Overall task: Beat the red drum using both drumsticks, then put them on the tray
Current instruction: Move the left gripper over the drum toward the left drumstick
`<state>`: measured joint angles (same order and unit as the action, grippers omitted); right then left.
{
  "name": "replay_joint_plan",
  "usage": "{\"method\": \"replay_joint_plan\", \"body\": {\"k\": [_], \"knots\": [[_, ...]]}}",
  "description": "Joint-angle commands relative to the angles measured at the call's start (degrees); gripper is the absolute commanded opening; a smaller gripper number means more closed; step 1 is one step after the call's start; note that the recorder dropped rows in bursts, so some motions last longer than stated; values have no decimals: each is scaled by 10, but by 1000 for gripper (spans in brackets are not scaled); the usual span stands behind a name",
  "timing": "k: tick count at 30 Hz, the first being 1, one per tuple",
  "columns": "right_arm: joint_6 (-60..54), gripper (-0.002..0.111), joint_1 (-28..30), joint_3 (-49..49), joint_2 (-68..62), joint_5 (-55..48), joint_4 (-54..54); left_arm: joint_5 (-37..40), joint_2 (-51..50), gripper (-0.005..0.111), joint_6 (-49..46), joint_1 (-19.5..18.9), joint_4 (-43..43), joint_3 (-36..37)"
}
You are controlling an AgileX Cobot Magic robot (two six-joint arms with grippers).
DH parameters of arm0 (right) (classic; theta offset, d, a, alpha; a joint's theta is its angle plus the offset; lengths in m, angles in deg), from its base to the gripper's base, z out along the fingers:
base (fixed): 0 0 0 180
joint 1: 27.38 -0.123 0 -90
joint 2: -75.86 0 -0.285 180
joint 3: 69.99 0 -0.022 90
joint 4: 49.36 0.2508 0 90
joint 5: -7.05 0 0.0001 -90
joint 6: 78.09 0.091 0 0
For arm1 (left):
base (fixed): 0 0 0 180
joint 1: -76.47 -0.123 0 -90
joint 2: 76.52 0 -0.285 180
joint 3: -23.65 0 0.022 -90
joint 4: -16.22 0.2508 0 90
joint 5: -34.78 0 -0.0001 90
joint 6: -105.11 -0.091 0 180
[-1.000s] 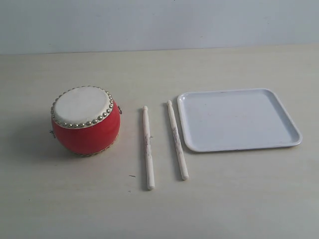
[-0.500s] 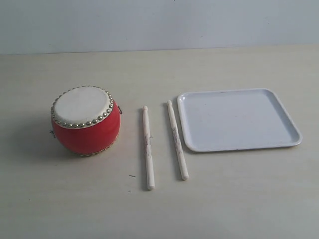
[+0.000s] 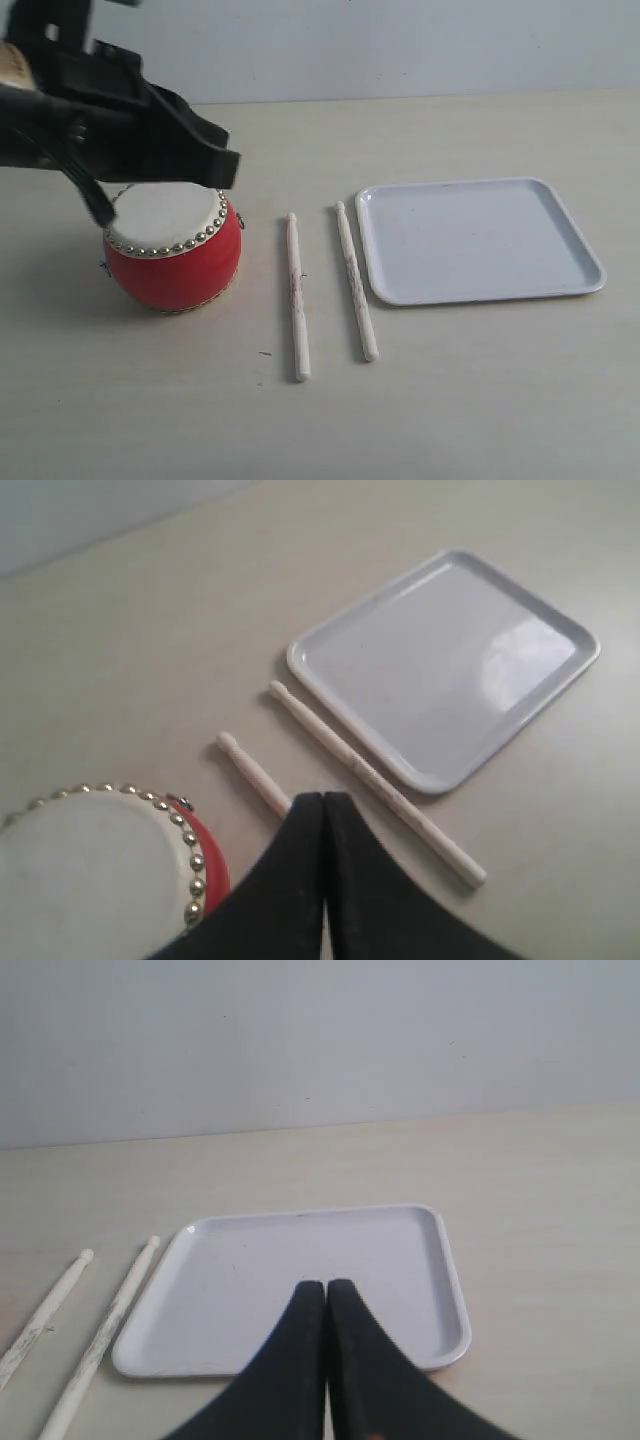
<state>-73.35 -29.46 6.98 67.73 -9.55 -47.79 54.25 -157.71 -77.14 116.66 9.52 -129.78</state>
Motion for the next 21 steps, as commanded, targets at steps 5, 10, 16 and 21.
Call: {"method": "replay_joint_plan", "body": {"k": [5,10,16,21], "knots": [[-2,0,2,2,3,3,-1,102,-105,0,264,23,186,-93],[-2,0,2,2,3,3,-1,195,-123,0,284,23,172,-154],[-2,0,2,2,3,8,-1,241,-169,0,284,23,92,-160],[-2,0,2,2,3,8,-1,189,-215,0,283,23,37,-160]]}}
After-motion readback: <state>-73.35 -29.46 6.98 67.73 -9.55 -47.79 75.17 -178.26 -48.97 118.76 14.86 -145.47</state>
